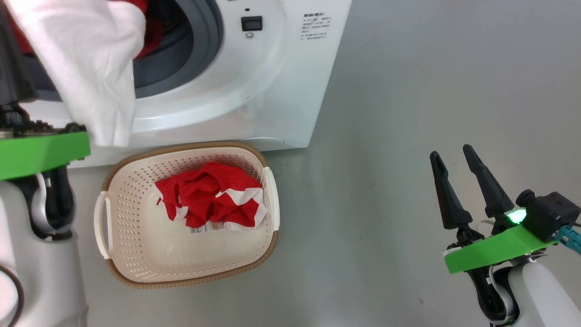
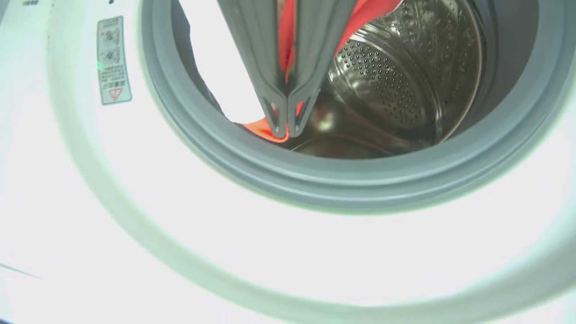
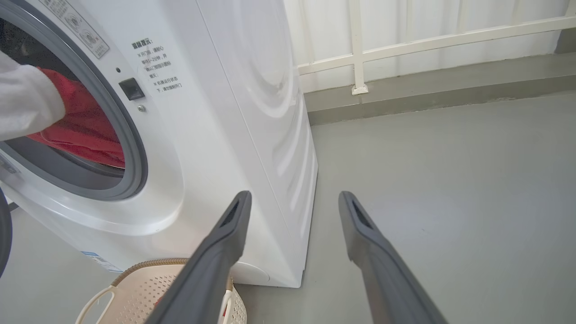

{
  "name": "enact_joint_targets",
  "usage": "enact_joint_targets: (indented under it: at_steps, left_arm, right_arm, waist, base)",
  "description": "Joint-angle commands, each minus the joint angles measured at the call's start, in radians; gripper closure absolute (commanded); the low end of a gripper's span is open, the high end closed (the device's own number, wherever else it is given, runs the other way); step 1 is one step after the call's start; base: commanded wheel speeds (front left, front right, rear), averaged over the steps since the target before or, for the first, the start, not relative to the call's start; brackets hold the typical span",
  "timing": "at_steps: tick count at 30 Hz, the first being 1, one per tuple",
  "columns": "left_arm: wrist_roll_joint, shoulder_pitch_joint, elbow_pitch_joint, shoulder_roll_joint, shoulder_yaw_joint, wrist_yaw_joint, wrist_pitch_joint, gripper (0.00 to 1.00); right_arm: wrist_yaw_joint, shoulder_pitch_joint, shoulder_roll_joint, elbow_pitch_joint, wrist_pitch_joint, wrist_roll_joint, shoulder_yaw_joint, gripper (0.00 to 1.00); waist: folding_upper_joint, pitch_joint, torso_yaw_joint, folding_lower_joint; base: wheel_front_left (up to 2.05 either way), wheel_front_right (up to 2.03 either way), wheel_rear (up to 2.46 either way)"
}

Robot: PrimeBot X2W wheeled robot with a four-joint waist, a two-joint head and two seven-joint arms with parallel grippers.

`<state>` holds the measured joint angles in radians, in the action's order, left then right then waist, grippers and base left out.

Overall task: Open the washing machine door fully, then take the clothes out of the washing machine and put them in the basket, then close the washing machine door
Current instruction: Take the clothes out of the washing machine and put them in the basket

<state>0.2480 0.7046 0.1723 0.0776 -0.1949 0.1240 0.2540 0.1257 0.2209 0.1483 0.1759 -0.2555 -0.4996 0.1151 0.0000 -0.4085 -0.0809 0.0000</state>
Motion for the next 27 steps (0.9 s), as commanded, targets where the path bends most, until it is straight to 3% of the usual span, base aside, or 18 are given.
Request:
enact_joint_targets:
  at_steps: [1, 13, 27]
  left_arm:
    - [0.001, -0.023, -0.063, 0.027, -0.012, 0.006, 0.008, 1.00]
    - [-0.015, -0.069, -0.338, 0.004, 0.048, 0.007, 0.008, 1.00]
    - [-0.006, -0.233, -0.189, -0.022, 0.045, 0.005, 0.008, 1.00]
  right_arm:
    - [0.005, -0.029, 0.011, -0.024, -0.006, 0.007, 0.020, 0.00]
    - [0.005, -0.034, 0.014, -0.027, -0.006, 0.006, 0.019, 0.00]
    - [0.005, -0.009, 0.011, -0.036, -0.006, 0.003, 0.020, 0.00]
  waist:
    - [0.0000, 0.001, 0.003, 0.0000]
    - [0.0000, -0.001, 0.014, 0.0000]
    - [0.0000, -0.051, -0.004, 0.0000]
  base:
    - [0.00, 0.00, 0.00]
    - [0.00, 0.00, 0.00]
    - [0.00, 0.00, 0.00]
